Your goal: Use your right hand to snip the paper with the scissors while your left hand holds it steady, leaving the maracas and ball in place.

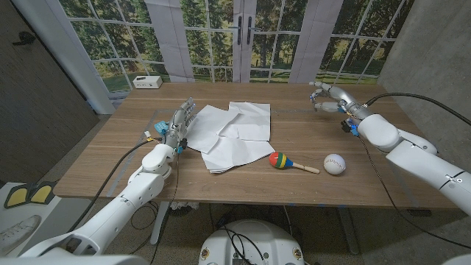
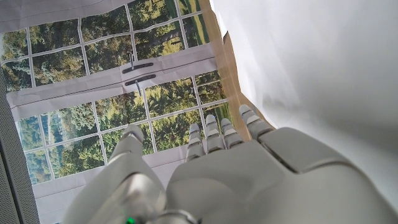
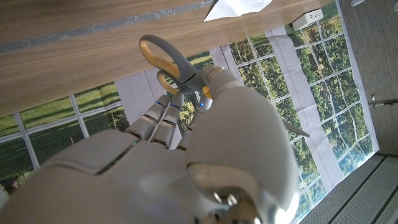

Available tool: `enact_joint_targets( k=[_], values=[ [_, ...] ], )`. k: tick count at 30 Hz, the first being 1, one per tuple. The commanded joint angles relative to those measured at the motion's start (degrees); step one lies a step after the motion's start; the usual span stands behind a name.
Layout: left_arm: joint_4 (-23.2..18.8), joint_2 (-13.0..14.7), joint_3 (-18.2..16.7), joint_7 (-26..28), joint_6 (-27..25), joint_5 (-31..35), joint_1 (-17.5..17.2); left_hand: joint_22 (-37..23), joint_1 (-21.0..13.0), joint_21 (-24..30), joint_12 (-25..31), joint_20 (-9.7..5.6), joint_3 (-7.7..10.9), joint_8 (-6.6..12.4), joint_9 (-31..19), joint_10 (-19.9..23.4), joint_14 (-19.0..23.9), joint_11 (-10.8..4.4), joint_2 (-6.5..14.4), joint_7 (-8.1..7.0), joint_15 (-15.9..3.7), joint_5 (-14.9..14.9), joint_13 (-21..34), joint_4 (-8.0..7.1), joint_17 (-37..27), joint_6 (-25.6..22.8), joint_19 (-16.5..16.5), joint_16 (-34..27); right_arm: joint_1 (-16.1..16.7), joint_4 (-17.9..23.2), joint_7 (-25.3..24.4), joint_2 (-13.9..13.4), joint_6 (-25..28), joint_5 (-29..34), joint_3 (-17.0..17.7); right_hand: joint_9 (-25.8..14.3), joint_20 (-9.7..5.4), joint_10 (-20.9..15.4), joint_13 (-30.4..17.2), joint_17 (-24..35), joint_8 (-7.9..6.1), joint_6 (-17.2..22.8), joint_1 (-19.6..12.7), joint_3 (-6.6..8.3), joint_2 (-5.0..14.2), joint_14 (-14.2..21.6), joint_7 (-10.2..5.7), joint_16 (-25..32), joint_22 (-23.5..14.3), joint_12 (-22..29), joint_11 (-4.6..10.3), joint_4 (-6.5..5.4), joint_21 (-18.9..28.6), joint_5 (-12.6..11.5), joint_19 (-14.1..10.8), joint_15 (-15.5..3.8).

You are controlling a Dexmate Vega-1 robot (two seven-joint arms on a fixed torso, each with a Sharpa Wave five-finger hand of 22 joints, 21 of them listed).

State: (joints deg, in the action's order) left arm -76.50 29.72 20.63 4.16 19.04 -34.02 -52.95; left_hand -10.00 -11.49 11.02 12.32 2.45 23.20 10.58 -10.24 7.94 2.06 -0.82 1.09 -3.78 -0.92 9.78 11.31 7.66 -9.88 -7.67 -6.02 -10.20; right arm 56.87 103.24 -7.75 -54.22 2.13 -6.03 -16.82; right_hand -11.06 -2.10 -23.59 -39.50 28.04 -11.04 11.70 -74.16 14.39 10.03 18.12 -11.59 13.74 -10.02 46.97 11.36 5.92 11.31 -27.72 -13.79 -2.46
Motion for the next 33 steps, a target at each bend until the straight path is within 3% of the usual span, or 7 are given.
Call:
enact_joint_targets(
  k=[1,6,10,17,28,31,33],
  values=[
    [-0.1,0.0,0.0,0.1,0.0,0.0,-0.1,-0.1,0.4,0.1,0.4,-0.37,0.16,0.14,-0.1,0.3,-0.1,-0.23,-0.2,0.1,-0.36,0.2,0.2,0.4,-0.2,-0.2,-0.1,-0.2,0.1,0.1,-0.1,0.7,0.4,-3.7,0.2,-0.2,-1.12,-6.6,0.1,0.5,-0.06,0.7,-0.3,-0.16,0.64,0.0,-0.21,-0.3,-0.4,10.6,1.1,-0.2,0.2,0.2,0.6,-10.83],
    [0.0,0.0,0.1,0.1,-0.1,0.1,0.1,-0.1,0.4,0.1,0.4,-0.36,0.16,0.17,-0.1,0.3,-0.1,-0.06,-0.2,0.12,-0.34,0.2,0.2,0.4,-0.2,-0.3,-0.1,-0.2,0.5,0.0,0.6,1.6,0.9,-8.0,1.3,-0.2,-1.12,-6.6,0.2,0.8,-0.08,1.0,-0.5,-0.15,0.66,-0.2,-0.28,-0.3,-0.4,10.6,1.11,-0.12,0.3,0.3,0.9,-10.85],
    [0.1,0.0,0.2,-0.1,-0.2,0.1,0.3,-0.1,0.4,0.1,0.4,-0.39,0.15,0.16,-0.1,0.3,-0.1,-0.08,-0.2,0.09,-0.33,0.2,0.2,0.41,-0.2,-0.3,-0.1,-0.2,0.9,-0.6,1.8,3.0,1.4,-13.4,2.5,-0.2,0.36,-6.5,0.3,1.2,0.0,1.2,-0.6,-0.19,0.74,-0.4,-0.32,-0.3,-0.4,10.8,1.05,-0.16,0.5,0.5,0.7,-10.81],
    [0.3,-0.1,0.4,-0.2,-0.4,0.3,0.7,-0.1,0.5,0.1,0.4,-0.36,0.15,0.19,-0.1,0.5,-0.1,-0.16,-0.2,0.12,-0.35,0.2,0.2,0.41,-0.2,-0.4,-0.1,-0.3,1.0,-1.1,2.3,3.6,1.5,-17.3,2.9,-0.3,0.93,-6.2,0.5,3.1,0.2,1.5,-1.1,-0.27,0.85,0.4,-0.39,0.3,-0.7,11.3,1.14,-0.41,2.9,1.3,-5.8,-10.72],
    [1.1,-0.5,0.7,-0.8,-0.4,0.4,1.8,-0.1,0.5,0.1,0.5,-0.39,0.14,0.21,-0.1,0.6,0.0,-0.11,-0.2,0.1,-0.44,0.2,0.2,0.42,-0.2,-0.4,-0.1,-0.3,0.5,-2.2,4.6,4.2,1.1,-23.3,3.5,-0.3,-1.32,-5.8,1.5,6.6,0.31,1.4,-2.1,-0.44,0.99,7.4,-0.4,3.5,-1.7,12.1,0.84,-0.63,7.2,2.5,-14.1,-11.1],
    [1.5,-0.6,0.8,-1.4,-0.2,0.3,2.1,-0.1,0.5,0.1,0.4,-0.43,0.14,0.21,-0.1,0.6,0.0,-0.14,-0.2,0.09,-0.51,0.2,0.2,0.42,-0.2,-0.4,-0.1,-0.3,0.2,-2.6,5.0,3.9,0.7,-23.6,3.3,-0.3,-4.17,-5.5,2.3,9.0,0.32,1.1,-2.4,-0.43,1.04,14.0,-0.42,6.5,-2.5,12.4,0.62,-0.97,10.2,3.0,-18.1,-11.21],
    [1.7,-0.6,0.9,-1.6,-0.2,0.2,2.3,-0.1,0.5,0.2,0.4,-0.79,0.14,0.19,-0.1,0.6,0.0,-0.12,-0.2,0.15,-0.49,0.2,0.2,0.43,-0.2,-0.4,-0.2,-0.3,0.1,-2.7,5.6,4.0,1.0,-24.9,3.4,-0.3,-5.28,-5.8,2.8,9.6,0.3,1.1,-2.6,-0.47,0.92,15.1,-0.41,6.8,-2.6,12.6,0.57,-0.89,11.0,3.1,-19.0,-11.27]
  ],
)
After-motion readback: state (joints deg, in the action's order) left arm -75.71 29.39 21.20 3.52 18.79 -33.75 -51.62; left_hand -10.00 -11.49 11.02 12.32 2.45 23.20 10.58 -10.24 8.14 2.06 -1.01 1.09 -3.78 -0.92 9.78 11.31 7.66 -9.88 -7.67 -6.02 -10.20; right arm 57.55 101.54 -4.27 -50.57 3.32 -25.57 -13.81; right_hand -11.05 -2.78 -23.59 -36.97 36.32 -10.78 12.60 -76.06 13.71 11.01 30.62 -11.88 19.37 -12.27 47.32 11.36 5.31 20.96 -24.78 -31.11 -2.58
